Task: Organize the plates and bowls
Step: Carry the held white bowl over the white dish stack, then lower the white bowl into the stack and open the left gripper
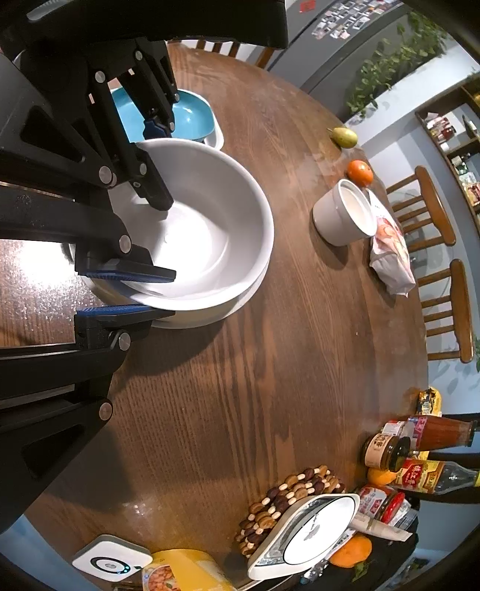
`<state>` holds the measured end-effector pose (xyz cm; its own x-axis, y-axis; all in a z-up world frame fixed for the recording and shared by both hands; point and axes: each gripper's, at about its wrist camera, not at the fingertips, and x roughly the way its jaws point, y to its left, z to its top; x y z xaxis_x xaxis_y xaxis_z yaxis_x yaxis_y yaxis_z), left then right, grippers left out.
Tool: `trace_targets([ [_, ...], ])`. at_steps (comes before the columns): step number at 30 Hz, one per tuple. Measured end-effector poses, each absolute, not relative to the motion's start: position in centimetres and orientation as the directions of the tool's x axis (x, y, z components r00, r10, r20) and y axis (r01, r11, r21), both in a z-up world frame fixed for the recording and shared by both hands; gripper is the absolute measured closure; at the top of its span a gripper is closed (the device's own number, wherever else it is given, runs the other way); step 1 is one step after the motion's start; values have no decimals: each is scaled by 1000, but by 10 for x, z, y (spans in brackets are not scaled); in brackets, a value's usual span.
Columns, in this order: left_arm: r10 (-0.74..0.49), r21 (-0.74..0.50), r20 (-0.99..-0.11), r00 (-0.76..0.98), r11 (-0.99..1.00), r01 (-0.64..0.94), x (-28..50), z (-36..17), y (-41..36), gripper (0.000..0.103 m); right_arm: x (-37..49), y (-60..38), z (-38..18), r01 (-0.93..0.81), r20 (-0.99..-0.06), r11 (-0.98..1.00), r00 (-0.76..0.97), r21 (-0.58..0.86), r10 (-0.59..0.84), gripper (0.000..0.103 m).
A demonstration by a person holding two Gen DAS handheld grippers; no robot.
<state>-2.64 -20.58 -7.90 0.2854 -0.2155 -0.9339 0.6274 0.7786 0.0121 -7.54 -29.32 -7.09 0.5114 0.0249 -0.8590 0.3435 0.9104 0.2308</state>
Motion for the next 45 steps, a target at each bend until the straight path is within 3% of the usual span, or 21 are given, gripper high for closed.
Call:
trace_targets([
  [21,-239,-1,-926,291,776,631,-32,-72,-205,78,-79,-292,-67,359,-858,905,513,228,12,88],
  [26,-245,-1,-922,302,779,627,-31,-68,-201,76,-83,-293,-63,370,-853,903,522,219,-7,76],
  [34,-256,-8,-916,309,782,623,-30,-62,-196,75,-86,-289,-58,368,-843,901,538,230,-4,74],
  [38,-263,-13,-912,316,787,616,-29,-58,-192,67,-88,-288,-56,368,-839,900,544,236,-3,74],
  [43,-283,-20,-900,332,787,617,-30,-48,-191,66,-90,-289,-53,370,-833,897,553,243,-3,73],
  [45,-295,-30,-894,337,789,613,-30,-43,-188,60,-91,-289,-51,371,-830,895,558,246,-3,73],
])
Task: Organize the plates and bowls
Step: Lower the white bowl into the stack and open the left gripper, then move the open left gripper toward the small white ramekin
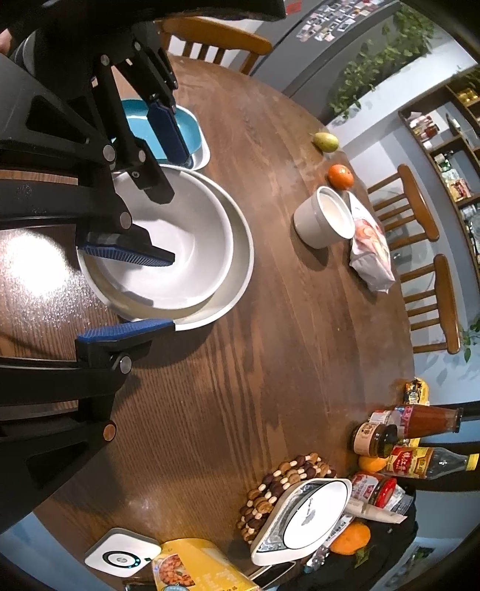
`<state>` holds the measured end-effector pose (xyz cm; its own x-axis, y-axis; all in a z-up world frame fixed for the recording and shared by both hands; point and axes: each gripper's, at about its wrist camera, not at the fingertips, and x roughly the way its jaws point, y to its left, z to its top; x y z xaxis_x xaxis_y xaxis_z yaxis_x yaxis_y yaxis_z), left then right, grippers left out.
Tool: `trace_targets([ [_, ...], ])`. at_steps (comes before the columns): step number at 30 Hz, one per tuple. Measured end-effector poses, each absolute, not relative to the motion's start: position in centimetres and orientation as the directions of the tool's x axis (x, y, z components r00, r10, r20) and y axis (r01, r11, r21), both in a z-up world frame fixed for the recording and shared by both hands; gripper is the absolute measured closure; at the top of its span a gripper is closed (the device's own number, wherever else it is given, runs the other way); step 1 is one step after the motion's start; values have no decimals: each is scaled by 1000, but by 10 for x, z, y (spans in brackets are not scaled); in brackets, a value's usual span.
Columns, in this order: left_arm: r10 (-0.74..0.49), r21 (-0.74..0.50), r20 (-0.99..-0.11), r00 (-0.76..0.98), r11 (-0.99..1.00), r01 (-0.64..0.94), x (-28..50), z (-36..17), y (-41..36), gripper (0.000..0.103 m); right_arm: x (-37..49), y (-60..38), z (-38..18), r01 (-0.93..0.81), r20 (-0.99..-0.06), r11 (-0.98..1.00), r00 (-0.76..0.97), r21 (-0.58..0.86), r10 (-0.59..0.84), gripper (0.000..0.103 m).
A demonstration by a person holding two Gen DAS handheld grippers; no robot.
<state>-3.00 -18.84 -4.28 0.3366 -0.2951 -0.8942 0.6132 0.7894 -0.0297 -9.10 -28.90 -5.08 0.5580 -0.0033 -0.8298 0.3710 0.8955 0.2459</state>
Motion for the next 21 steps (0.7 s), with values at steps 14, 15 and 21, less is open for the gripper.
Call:
trace_targets([
  [14,-314,-53,-850,423,850,524,-16,-11,-160,28,-103,-295,-36,377,-802,879,597,293,11,54],
  [15,-314,-53,-848,427,851,522,-16,-10,-158,25,-104,-295,-34,373,-797,879,604,296,12,50],
  [21,-321,-70,-832,453,870,489,-8,1,-146,14,-105,-296,-20,343,-765,880,644,328,34,39],
])
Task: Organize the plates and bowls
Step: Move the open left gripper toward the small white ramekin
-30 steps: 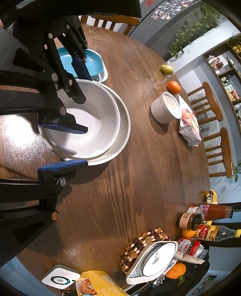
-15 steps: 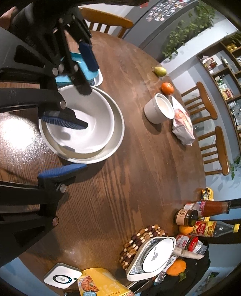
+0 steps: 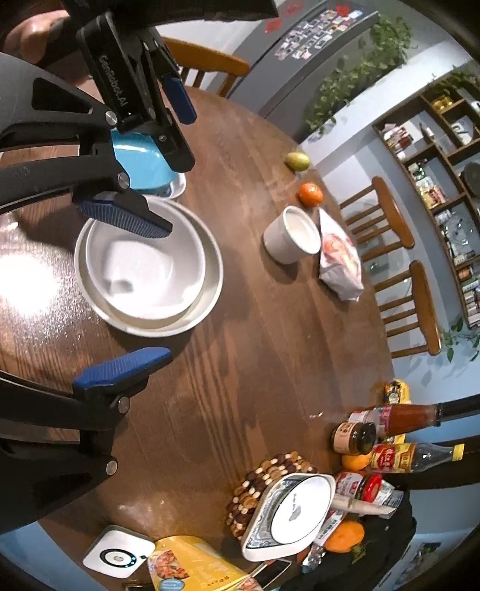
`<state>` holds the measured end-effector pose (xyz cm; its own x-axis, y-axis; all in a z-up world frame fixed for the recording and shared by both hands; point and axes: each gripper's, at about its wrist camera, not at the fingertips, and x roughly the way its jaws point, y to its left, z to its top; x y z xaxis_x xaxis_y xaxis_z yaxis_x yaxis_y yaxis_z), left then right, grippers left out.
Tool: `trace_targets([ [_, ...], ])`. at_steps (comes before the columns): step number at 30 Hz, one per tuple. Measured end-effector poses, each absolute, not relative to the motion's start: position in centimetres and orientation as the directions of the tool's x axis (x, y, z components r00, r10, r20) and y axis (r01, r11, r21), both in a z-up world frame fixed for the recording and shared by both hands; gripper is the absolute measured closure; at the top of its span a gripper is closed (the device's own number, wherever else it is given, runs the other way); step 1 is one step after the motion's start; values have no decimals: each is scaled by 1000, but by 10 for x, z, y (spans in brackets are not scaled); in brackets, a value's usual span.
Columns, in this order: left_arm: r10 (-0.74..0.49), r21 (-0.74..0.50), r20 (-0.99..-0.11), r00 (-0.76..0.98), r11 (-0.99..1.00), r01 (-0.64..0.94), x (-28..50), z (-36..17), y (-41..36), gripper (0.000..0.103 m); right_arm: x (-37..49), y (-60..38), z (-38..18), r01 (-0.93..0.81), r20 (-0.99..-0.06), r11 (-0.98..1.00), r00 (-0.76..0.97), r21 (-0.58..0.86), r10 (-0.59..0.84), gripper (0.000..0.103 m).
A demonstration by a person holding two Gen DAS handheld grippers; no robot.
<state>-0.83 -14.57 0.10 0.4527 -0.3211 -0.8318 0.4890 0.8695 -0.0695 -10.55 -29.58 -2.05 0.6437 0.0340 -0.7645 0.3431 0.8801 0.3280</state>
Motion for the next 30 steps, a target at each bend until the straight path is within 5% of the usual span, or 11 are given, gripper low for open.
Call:
trace_targets([
  [5,-319,-86,-819,477,890,447,2,12,-133,1,-106,-299,-12,320,-747,881,663,350,56,35],
  [30,-300,33,-675,674,900,434,26,87,-144,1,-73,-310,66,245,-665,922,747,300,18,34],
])
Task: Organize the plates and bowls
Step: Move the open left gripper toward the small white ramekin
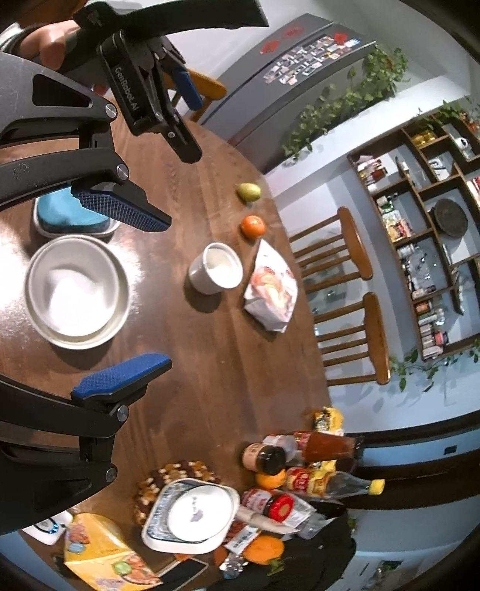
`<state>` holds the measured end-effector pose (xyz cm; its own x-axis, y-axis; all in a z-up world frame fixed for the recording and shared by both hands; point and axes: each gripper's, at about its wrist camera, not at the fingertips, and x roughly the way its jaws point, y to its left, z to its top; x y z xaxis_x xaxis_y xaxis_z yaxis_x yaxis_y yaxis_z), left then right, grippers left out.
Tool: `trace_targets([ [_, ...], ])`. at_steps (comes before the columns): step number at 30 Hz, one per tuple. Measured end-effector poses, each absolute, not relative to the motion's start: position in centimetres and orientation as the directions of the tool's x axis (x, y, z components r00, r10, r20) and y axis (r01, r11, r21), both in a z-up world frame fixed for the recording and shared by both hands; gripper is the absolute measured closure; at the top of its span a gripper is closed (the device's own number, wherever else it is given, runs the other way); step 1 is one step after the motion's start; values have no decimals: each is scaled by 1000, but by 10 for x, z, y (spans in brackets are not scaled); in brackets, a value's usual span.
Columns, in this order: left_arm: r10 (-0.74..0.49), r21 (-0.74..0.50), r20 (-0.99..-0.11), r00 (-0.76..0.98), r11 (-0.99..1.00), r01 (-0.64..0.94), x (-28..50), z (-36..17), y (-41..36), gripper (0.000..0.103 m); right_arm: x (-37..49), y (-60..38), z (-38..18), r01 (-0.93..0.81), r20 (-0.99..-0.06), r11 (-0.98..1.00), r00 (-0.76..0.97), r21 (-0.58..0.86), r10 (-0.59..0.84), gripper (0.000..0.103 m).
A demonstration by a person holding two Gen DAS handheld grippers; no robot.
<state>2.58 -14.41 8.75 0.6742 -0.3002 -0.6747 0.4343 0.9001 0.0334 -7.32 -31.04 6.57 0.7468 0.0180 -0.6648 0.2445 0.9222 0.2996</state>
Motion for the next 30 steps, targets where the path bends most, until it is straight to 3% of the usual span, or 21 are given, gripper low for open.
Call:
trace_targets([
  [17,-319,82,-584,746,892,445,62,141,-169,1,-29,-322,114,207,-591,945,806,255,-17,34],
  [25,-291,64,-627,723,905,420,97,124,-173,1,4,-333,111,205,-603,946,797,250,-14,34],
  [30,-241,39,-720,650,922,385,134,82,-179,1,44,-344,67,203,-688,937,724,285,52,34],
])
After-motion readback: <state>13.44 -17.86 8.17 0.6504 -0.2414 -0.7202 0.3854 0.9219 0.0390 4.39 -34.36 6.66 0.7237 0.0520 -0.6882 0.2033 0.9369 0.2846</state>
